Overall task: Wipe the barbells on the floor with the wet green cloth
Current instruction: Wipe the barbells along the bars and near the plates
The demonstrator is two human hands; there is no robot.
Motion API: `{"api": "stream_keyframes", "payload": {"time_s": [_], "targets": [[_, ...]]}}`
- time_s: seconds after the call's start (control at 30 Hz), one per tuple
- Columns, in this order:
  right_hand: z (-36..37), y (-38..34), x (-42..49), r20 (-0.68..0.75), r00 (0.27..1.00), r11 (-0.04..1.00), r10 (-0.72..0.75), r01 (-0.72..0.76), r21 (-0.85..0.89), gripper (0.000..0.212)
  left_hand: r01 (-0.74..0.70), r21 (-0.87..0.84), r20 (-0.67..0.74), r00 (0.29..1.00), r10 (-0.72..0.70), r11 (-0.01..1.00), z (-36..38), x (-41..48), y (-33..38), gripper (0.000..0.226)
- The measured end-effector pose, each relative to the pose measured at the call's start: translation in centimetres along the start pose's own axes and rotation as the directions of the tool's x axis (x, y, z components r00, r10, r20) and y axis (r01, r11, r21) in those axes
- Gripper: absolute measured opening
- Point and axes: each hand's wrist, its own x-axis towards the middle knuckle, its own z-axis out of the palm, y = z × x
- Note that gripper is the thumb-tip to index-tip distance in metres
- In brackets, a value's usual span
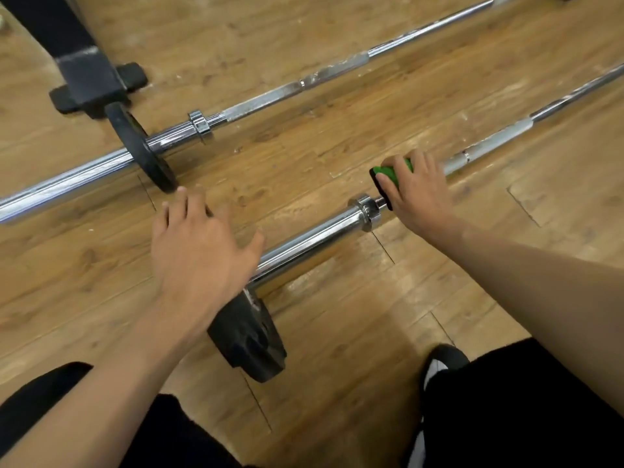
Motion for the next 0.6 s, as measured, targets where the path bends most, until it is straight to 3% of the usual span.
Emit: {"api": "stream_keyframes", "payload": {"time_s": [0.13,0.23,0.43,0.6], "targets": [[3.9,-2.8,-2.0,0.016,0.996,0.992,-0.083,0.081,0.094,0.040,0.130,0.008,-0.048,0.990,-0.130,0.991,0.0,-0.4,0.8,0.073],[6.1,-4.3,-3.5,-0.055,0.998,0.992,0.004,0.002,0.124,0.031,0.201,-0.025,-0.006,0.980,-0.201,0.979,-0.1,0.5,1.2,0.064],[6.2,-4.6,-2.3,-0.019,0.999,0.974,-0.033,0.036,0.226,0.036,0.271,0.049,0.080,0.958,-0.274,0.961,-1.0,2.0,1.7,0.075],[5.5,-4.2,-1.5,0.028,0.996,0.937,-0.079,0.065,0.342,0.044,0.325,-0.012,0.170,0.933,-0.318,0.946,-2.4,3.1,2.0,0.070]]}}
